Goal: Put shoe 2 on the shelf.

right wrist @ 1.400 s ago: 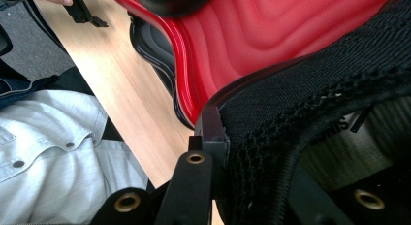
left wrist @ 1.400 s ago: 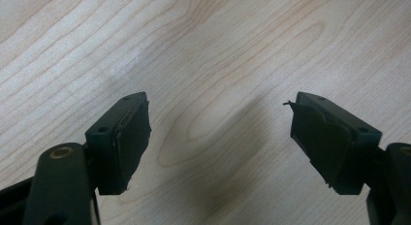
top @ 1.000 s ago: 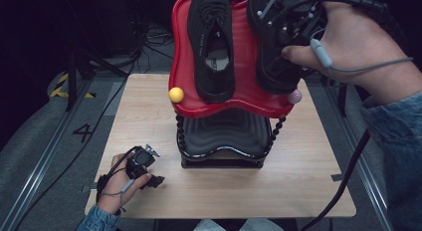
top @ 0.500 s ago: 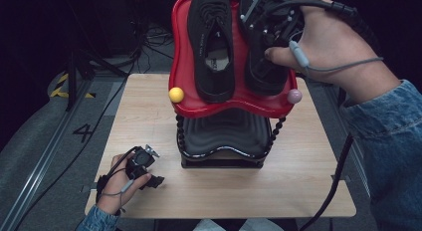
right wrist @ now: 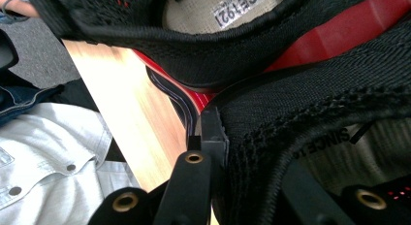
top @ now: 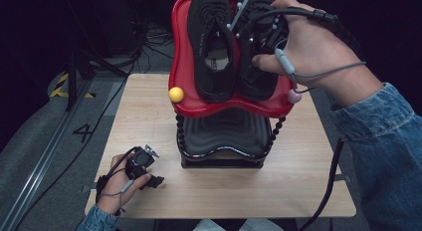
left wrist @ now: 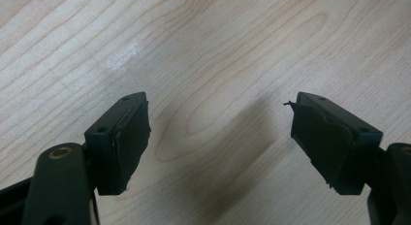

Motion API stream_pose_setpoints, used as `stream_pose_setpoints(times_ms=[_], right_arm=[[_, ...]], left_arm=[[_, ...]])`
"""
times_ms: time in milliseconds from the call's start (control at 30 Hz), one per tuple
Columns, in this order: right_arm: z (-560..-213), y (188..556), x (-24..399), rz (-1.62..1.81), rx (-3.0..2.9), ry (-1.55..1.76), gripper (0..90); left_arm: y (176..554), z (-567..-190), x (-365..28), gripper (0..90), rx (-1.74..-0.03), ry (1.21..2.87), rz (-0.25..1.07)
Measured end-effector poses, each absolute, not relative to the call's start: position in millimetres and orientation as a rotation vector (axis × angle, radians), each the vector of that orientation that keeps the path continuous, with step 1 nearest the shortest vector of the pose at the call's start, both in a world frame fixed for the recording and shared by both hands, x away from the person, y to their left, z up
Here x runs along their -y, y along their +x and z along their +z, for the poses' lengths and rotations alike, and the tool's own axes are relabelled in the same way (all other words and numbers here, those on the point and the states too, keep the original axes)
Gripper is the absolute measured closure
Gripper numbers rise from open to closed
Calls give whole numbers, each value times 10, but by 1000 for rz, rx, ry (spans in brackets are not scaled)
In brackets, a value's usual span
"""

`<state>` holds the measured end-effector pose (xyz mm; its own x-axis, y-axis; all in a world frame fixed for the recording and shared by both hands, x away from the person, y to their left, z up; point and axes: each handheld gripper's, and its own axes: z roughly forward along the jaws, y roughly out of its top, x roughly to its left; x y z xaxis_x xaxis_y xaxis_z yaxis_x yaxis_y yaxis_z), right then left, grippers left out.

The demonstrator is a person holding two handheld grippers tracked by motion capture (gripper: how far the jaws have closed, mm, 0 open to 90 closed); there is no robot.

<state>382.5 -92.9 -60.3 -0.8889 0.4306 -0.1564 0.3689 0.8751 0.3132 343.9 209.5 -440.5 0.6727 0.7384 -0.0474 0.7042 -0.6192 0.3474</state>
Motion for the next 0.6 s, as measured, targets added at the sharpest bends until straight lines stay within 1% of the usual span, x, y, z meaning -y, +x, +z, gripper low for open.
stream_pose_setpoints(times_ms=[167,233,333,367,533,600], right_arm=[[-665,3849,934,387,-2834,605,864],[-706,3866,929,377,-2840,608,865],[-739,3881,919,375,-2844,603,865],[-746,3882,916,373,-2843,602,865],[-800,3896,895,352,-2834,611,866],[-797,3898,915,372,-2833,625,825]], left_arm=[[3437,-4410,-2087,223,-1141,2552,137],[3441,-4408,-2089,223,-1133,2562,160],[3441,-4409,-2087,223,-1132,2564,160],[3433,-4415,-2081,222,-1146,2553,132],[3434,-4414,-2080,222,-1137,2559,134],[3436,-4409,-2084,222,-1131,2562,148]])
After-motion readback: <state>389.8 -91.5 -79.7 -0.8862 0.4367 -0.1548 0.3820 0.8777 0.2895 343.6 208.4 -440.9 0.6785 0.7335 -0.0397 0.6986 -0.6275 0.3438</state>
